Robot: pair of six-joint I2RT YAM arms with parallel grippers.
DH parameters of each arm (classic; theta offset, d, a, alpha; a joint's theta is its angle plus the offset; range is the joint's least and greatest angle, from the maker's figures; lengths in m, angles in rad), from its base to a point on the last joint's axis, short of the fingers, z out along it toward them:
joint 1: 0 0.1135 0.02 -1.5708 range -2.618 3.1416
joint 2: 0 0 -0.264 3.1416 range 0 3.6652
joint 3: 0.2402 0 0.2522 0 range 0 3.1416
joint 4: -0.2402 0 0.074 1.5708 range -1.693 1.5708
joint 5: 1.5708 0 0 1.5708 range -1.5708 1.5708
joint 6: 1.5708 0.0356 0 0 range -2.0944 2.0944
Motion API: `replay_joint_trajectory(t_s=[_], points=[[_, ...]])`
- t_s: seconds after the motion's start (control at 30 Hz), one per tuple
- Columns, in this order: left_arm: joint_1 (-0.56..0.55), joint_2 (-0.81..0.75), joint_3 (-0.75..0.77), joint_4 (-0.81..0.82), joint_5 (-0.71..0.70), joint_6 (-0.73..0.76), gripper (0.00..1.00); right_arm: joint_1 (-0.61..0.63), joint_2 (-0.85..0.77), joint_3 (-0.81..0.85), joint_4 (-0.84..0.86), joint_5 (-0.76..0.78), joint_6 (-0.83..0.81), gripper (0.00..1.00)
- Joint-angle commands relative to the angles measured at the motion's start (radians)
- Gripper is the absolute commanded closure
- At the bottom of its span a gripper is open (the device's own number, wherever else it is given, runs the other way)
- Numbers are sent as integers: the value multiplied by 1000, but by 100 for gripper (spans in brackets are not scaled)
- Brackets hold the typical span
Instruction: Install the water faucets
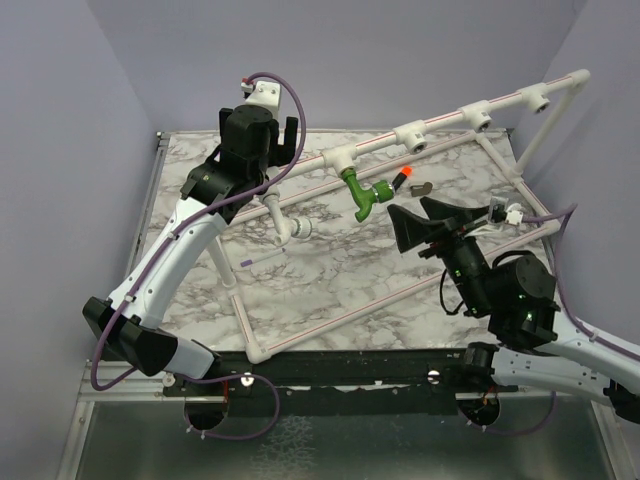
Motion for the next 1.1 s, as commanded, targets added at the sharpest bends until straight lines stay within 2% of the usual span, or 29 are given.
replay_joint_trajectory(t_s=[0.0, 0.2, 0.37, 0.6, 0.8, 1.07], points=[[-14, -4, 1, -27, 22, 2, 7, 3, 16, 78, -82, -131, -335, 15], [-14, -5, 1, -27, 20, 5, 7, 3, 56, 155, -235, -321, -692, 12], [-14, -8, 0, -27, 23, 7, 7, 3, 56, 169, -356, -414, -978, 11], [-15, -3, 1, -29, 23, 11, 7, 3, 119, 236, -517, -375, -1268, 11], [-15, 1, 8, -32, 25, 9, 7, 3, 165, 215, -470, -298, -1520, 11], [-18, 4, 11, -35, 25, 11, 7, 3, 250, 182, -259, -246, -1776, 11]])
